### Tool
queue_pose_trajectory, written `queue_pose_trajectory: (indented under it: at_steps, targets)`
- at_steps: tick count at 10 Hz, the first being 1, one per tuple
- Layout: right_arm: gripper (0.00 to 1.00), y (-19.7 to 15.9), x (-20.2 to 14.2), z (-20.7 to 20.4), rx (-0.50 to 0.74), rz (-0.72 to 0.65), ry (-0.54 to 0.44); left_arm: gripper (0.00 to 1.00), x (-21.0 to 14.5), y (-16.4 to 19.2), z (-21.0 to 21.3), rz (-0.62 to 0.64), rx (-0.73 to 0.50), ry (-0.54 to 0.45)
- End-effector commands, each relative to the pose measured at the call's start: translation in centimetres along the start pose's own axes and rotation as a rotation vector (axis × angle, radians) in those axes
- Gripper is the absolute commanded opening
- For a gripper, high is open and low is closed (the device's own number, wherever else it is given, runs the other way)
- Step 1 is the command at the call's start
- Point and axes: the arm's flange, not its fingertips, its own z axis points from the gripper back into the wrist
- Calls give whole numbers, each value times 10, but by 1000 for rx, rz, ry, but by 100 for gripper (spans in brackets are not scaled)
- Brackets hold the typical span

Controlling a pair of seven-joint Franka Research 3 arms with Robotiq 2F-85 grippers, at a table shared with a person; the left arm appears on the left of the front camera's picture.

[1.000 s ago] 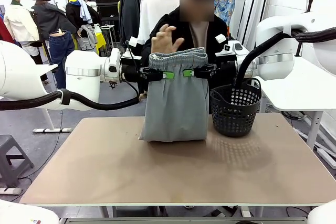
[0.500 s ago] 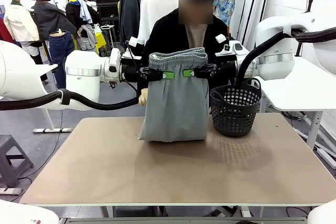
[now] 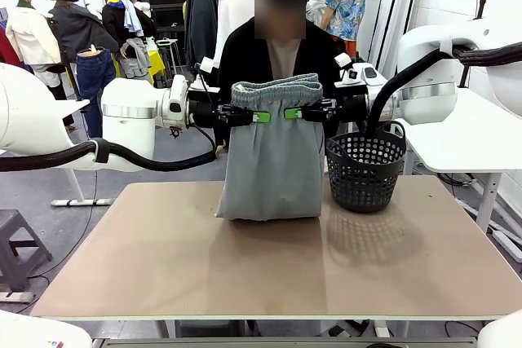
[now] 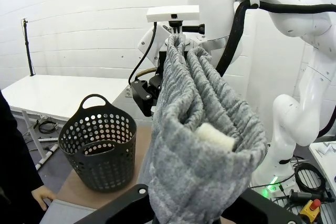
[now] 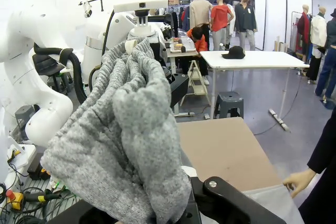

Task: Fold the training pants.
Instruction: Release the ends of the Training pants and then grab the overlapped ends.

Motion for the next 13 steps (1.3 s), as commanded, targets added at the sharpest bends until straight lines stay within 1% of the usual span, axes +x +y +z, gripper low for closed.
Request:
queue_pose_trajectory:
  at_steps: [1, 13]
  targets:
    - [0, 2, 2, 0, 1, 4, 0, 0, 1, -3, 1, 3, 2, -17]
    - [0, 2, 2, 0, 1, 4, 0, 0, 1, -3, 1, 3, 2, -17]
